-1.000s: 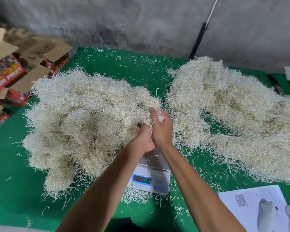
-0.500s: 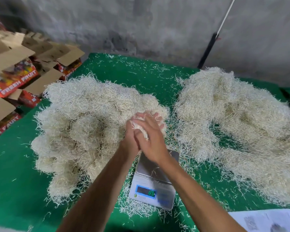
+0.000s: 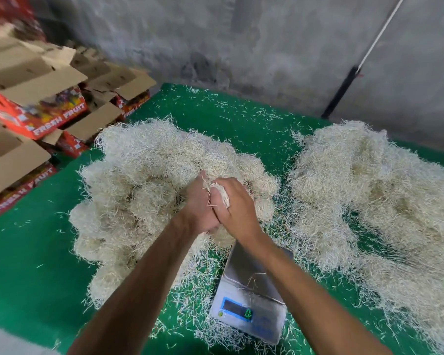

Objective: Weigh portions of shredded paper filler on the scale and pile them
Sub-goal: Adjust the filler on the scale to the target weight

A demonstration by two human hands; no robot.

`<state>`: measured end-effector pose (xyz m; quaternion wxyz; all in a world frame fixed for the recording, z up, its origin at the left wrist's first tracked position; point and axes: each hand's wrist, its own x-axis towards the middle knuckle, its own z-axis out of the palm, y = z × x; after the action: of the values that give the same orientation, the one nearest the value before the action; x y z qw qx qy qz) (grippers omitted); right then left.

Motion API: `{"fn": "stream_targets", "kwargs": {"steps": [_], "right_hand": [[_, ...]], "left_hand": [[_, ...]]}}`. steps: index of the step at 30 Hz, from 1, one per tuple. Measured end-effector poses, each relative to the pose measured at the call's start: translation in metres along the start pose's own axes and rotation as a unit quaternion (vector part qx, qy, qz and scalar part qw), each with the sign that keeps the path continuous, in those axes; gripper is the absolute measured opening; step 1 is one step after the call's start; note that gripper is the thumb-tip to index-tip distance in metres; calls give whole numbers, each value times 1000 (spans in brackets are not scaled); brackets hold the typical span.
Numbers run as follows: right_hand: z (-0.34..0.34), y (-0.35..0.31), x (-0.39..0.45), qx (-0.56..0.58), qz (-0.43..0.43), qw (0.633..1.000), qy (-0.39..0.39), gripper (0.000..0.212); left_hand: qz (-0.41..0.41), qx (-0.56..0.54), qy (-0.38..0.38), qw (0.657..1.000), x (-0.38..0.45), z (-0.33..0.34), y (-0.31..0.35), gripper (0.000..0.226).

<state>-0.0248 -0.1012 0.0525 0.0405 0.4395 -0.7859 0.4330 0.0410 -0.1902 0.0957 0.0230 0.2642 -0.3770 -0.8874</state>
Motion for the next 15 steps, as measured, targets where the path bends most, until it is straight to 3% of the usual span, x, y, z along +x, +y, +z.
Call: {"fn": "stream_targets", "kwargs": {"steps": [1, 2, 4, 6, 9, 10, 13, 15], "right_hand": [[4, 1, 10, 2, 14, 1000, -23, 35], [9, -2, 22, -4, 24, 999, -41, 32], [24, -9, 51, -10, 17, 999, -37, 31], [36, -22, 80, -12, 16, 1000, -16, 35], [54, -36, 124, -31, -7, 999, 9, 40], [63, -41, 134, -45, -16, 999, 19, 45], [103, -47, 144, -21, 32, 999, 19, 55], [132, -32, 131, 20, 80, 994, -76, 57]], "left_hand": [[10, 25, 3, 1000, 4, -6, 7, 63], [2, -27, 11, 1000, 7, -11, 16, 59], [49, 28, 23, 998, 9, -27, 34, 46], [159, 143, 84, 973, 12, -42, 48, 45], [381, 356, 226, 823, 14, -67, 88, 32], [414, 373, 238, 795, 16, -79, 101, 27], [406, 415, 259, 772, 28, -114, 130, 24], [349, 484, 280, 752, 41, -134, 134, 27]]}}
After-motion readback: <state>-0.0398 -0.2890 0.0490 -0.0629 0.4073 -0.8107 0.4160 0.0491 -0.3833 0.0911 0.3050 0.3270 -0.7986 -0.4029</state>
